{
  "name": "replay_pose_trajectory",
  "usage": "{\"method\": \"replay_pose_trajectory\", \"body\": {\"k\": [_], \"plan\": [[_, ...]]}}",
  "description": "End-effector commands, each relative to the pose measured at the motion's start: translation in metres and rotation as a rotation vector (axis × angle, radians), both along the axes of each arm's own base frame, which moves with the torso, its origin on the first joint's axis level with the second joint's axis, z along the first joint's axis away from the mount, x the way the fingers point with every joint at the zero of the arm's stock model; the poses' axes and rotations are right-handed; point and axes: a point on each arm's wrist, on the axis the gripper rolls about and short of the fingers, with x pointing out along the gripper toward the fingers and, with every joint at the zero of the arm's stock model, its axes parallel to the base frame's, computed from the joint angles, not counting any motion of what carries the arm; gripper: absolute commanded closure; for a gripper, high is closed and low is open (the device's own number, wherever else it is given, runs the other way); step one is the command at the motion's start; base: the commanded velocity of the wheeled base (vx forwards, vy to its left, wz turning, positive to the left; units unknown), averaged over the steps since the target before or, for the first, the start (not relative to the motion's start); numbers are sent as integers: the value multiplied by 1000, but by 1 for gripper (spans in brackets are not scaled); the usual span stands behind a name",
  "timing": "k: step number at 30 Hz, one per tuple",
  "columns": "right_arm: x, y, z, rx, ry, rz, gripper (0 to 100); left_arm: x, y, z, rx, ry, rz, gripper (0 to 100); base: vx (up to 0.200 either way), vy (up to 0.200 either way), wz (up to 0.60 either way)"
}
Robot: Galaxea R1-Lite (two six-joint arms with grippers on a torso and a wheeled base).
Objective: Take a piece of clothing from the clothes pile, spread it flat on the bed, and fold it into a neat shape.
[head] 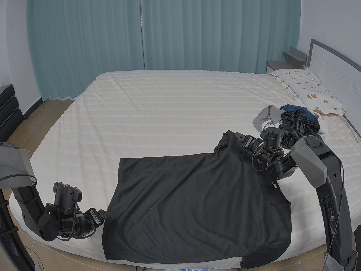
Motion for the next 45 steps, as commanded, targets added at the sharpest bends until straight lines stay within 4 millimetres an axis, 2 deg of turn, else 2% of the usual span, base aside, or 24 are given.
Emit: {"method": "replay_pose_trajectory", "body": {"k": [1, 3, 4, 5, 6, 8, 10, 12, 13, 15, 19, 23, 28, 36, 45], "plan": [[-53, -16, 48, 3, -16, -13, 0, -5, -1, 2, -30, 5, -29, 0, -200, 0, 0], [-77, -24, 55, 3, 6, -17, 0, -7, -1, 1, -46, 13, -41, 0, -200, 0, 0], [-80, -26, 55, 3, 7, -17, 0, -8, -1, 2, -49, 14, -44, 0, -200, 0, 0], [-92, -29, 57, 7, 14, -7, 0, -10, -1, 2, -57, 16, -52, 0, -200, 0, 0], [-93, -29, 57, 6, 15, -5, 0, -10, -1, 2, -57, 16, -52, 0, -200, 0, 0], [-118, -33, 58, 13, 39, 29, 0, -14, -2, 2, -80, 28, -80, 0, -100, 0, 0], [-138, -35, 54, 13, 78, 52, 0, -18, -2, 0, -107, 48, -109, 0, 0, 0, 0], [-151, -36, 51, 14, 97, 65, 0, -21, -2, -1, -125, 53, -131, 0, 0, 0, 0], [-151, -36, 51, 14, 97, 65, 0, -21, -2, -1, -125, 53, -131, 0, 0, 0, 0], [-174, -38, 45, 21, 127, 97, 0, -23, -1, 0, -143, 11, -178, 0, 0, 0, 0], [-201, -43, 36, 31, 186, 128, 0, -17, 2, -2, -170, -64, -224, 0, 0, 0, 0], [-228, -49, 28, 45, 221, 155, 0, -7, 11, -17, -100, -89, -283, 0, 0, 0, 0], [-249, -53, 25, 71, 280, 136, 0, -2, 17, -29, -4, -97, -383, 0, 0, 0, 0], [-271, -54, 17, 147, 397, 140, 0, -2, 9, -42, 33, -88, -482, 0, 0, 0, 0], [-275, -58, 16, 180, 421, 170, 0, 3, 6, -50, 86, -127, -566, 0, 0, 0, 0]]}}
